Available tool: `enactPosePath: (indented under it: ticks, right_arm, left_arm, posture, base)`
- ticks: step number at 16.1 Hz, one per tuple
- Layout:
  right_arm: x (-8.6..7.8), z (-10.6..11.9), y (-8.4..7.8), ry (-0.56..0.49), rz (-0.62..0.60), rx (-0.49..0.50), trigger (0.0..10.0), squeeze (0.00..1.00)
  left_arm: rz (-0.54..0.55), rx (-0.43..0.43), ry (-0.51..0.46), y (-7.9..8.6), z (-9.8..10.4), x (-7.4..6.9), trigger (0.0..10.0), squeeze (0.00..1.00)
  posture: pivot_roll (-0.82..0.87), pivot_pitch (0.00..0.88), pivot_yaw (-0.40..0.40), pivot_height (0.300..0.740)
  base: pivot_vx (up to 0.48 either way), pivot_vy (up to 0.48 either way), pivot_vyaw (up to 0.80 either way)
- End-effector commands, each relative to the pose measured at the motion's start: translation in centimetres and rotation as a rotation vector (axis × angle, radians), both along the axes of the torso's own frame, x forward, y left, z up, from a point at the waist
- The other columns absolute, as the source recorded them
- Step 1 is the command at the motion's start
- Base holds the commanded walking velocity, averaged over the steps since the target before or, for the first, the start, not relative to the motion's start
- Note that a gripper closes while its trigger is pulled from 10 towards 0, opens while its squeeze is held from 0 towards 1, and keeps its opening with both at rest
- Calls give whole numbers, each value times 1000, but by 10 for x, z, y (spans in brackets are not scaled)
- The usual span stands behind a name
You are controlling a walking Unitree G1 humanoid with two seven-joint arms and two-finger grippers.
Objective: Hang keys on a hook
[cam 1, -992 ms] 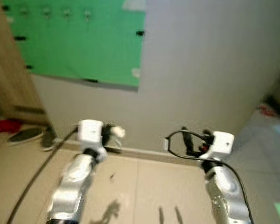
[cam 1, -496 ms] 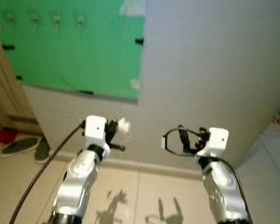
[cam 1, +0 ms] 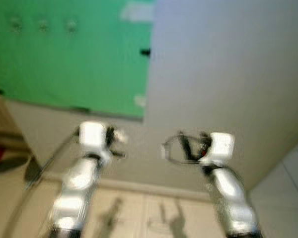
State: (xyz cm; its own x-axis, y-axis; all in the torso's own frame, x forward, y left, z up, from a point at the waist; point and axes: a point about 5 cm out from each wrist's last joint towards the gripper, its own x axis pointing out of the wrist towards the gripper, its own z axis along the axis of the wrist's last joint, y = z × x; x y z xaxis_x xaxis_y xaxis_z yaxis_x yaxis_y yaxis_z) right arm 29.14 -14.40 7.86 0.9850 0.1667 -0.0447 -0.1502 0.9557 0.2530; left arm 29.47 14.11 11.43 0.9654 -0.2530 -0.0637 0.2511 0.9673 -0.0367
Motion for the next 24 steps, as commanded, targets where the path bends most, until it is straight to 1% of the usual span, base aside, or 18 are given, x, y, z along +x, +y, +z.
enactPosePath:
  ticks: [1,3,7,11,14,18,19,20,22,24]
  right_arm:
    - [3,5,7,-16,23,13,10000,0]
    - [2,4,9,-11,31,13,10000,0]
    - [1,1,7,-2,28,7,10000,0]
    - [2,1,7,-4,32,5,10000,0]
    - [1,0,9,-4,42,4,10000,0]
    - [1,0,10,-2,47,5,10000,0]
    - [1,1,9,-14,38,-3,10000,0]
    - [1,2,8,-24,29,-5,10000,0]
    - [2,7,0,-50,-35,-4,10000,0]
    - [3,5,-5,-36,-65,8,10000,0]
  left_arm:
    - [9,23,-24,7,6,2,10000,0]
    - [-2,33,-27,7,6,2,10000,0]
    - [-5,33,-26,5,6,3,10000,0]
    - [-6,33,-24,4,5,3,10000,0]
    - [9,53,-44,8,8,5,10000,0]
    - [-5,85,-91,7,15,9,10000,0]
    - [-29,91,-123,3,20,8,10000,0]
    - [-38,93,-134,1,22,8,10000,0]
    - [-63,85,-165,-3,28,9,10000,0]
    - [-81,101,-174,-5,29,9,10000,0]
  posture:
    - [9,0,-54,740]
    - [4,0,-50,740]
    - [1,0,-48,740]
    - [7,0,-48,740]
    - [9,0,-47,740]
    - [3,0,-47,740]
    - [2,0,-49,740]
    - [1,0,-49,740]
    - [0,0,-51,740]
    - [2,0,-52,740]
  base:
    - [0,0,0]
    - [0,480,0]
    - [0,480,-587]
    - [0,480,0]
    - [0,470,0]
    - [0,0,0]
    - [386,285,0]
    - [398,270,0]
    - [412,246,0]
    - [428,0,0]
